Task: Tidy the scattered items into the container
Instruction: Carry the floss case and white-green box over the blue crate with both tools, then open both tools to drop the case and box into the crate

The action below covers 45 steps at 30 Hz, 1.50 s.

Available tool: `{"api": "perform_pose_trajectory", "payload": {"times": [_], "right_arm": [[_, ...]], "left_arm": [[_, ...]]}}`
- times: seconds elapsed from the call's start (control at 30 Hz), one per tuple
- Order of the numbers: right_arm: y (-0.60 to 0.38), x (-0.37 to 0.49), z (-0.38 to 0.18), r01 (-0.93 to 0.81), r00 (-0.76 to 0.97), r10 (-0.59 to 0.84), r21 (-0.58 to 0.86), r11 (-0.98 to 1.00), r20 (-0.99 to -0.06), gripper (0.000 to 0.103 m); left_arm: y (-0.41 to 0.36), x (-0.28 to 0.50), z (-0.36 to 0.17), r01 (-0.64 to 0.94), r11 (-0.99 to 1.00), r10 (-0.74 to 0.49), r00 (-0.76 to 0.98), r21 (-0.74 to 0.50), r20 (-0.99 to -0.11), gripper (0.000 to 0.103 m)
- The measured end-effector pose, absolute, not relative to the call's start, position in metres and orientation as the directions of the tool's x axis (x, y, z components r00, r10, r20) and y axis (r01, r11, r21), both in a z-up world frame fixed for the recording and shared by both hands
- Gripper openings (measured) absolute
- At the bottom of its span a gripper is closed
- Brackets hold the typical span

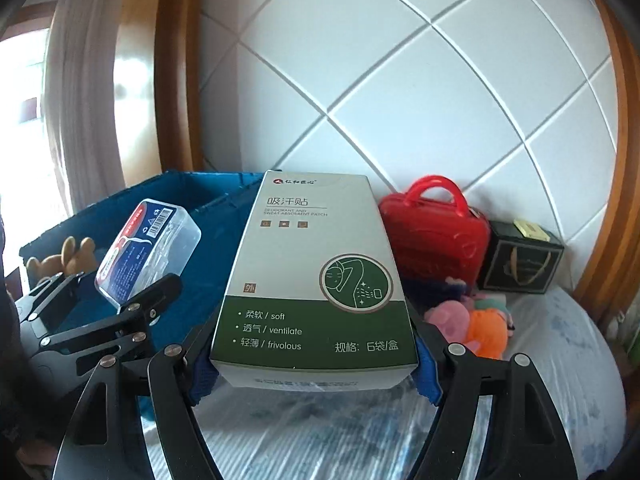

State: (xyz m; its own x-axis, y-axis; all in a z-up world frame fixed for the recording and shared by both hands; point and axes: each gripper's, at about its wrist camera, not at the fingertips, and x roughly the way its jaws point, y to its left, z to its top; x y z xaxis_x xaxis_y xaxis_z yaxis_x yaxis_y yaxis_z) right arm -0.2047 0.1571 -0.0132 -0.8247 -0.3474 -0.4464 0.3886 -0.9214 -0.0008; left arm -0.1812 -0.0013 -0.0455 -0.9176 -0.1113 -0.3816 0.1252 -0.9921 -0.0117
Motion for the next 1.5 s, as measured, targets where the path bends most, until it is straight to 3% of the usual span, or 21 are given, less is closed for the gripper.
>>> {"api": "perform_pose_trajectory", "payload": {"times": [0.23,0.33,0.5,0.67,0.87,1.0,1.13,1.27,1.33,1.5], "right_arm": [[0.047,-0.182,0.016,0.464,-0.819,-0.431,0.004,-0.886,-0.379,0.077],[-0.018,-0.176,0.018,0.485,-0.8,-0.453,0.019,-0.874,-0.393,0.077],[-0.117,-0.179,0.012,0.499,-0.759,-0.457,0.037,-0.866,-0.464,0.077],[-0.177,-0.201,-0.001,0.479,-0.728,-0.417,0.03,-0.877,-0.544,0.077],[-0.211,-0.226,-0.017,0.456,-0.697,-0.372,0.021,-0.89,-0.613,0.077],[-0.214,-0.221,-0.014,0.441,-0.712,-0.35,-0.001,-0.897,-0.609,0.077],[-0.218,-0.225,-0.015,0.422,-0.719,-0.319,-0.022,-0.906,-0.618,0.077],[-0.221,-0.223,-0.017,0.416,-0.721,-0.299,-0.045,-0.908,-0.625,0.077],[-0.22,-0.22,-0.015,0.407,-0.729,-0.292,-0.049,-0.912,-0.619,0.084],[-0.21,-0.209,-0.015,0.393,-0.732,-0.282,-0.045,-0.919,-0.621,0.087]], "left_arm": [[-0.123,-0.152,-0.011,0.209,-0.978,-0.203,-0.922,0.016,-0.33,0.061],[-0.188,-0.149,-0.003,0.246,-0.968,-0.248,-0.911,0.049,-0.329,0.061],[-0.291,-0.173,-0.011,0.299,-0.951,-0.304,-0.844,0.083,-0.442,0.061],[-0.35,-0.201,-0.031,0.301,-0.952,-0.28,-0.77,0.061,-0.572,0.061],[-0.372,-0.23,-0.051,0.278,-0.96,-0.234,-0.723,0.036,-0.651,0.061],[-0.374,-0.232,-0.058,0.255,-0.967,-0.206,-0.715,0.024,-0.668,0.062],[-0.374,-0.229,-0.058,0.233,-0.972,-0.181,-0.734,0.008,-0.655,0.079],[-0.369,-0.222,-0.06,0.218,-0.976,-0.166,-0.744,0.0,-0.647,0.08],[-0.368,-0.219,-0.061,0.215,-0.977,-0.159,-0.748,-0.008,-0.644,0.081],[-0.36,-0.202,-0.058,0.207,-0.978,-0.151,-0.774,-0.021,-0.614,0.085]]}}
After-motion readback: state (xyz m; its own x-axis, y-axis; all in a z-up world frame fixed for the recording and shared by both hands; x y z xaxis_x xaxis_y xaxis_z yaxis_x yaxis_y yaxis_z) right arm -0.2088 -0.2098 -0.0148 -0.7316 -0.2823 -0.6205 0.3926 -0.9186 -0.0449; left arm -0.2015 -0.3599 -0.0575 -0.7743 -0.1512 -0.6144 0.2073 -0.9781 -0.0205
